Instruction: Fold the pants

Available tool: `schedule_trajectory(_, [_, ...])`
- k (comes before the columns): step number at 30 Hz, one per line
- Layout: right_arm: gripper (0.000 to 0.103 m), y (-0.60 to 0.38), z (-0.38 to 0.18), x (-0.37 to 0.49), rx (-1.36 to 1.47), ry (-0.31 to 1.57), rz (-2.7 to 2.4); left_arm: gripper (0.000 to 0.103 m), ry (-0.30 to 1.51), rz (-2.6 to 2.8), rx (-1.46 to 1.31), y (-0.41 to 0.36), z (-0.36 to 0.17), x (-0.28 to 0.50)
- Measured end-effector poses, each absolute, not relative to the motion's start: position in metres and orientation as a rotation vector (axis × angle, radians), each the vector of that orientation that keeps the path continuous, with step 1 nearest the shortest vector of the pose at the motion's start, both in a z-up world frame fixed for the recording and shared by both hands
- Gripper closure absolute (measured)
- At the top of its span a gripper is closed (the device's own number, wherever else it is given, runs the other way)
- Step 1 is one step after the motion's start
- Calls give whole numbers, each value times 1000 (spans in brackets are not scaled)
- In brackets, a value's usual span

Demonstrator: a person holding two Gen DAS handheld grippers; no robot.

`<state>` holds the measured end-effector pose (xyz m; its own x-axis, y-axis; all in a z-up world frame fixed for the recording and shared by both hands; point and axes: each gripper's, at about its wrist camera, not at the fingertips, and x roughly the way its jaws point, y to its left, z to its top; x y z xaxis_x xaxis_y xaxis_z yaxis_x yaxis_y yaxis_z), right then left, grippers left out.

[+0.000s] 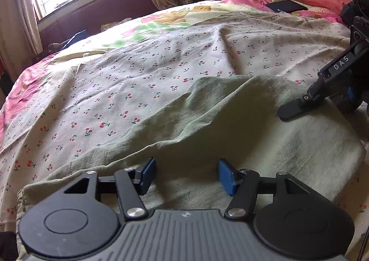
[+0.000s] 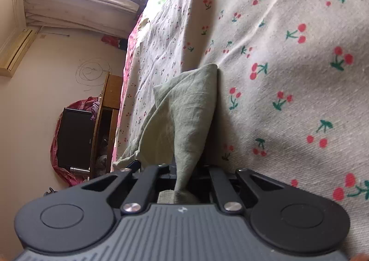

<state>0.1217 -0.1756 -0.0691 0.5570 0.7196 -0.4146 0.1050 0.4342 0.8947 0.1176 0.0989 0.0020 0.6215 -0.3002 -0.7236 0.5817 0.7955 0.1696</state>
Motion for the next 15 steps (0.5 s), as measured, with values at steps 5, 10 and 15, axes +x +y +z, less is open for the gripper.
schedule_trajectory(5, [99, -196, -58, 116, 1116, 864, 467, 33, 743, -551, 467, 71, -5, 113])
schedule_trajectory(10, [97, -204, -63, 121, 1076, 881, 461, 32, 718, -526, 529, 70, -4, 111])
schedule_trajectory(15, [89, -197, -73, 128, 1087, 910, 517, 26, 683, -361, 618, 96, -4, 120])
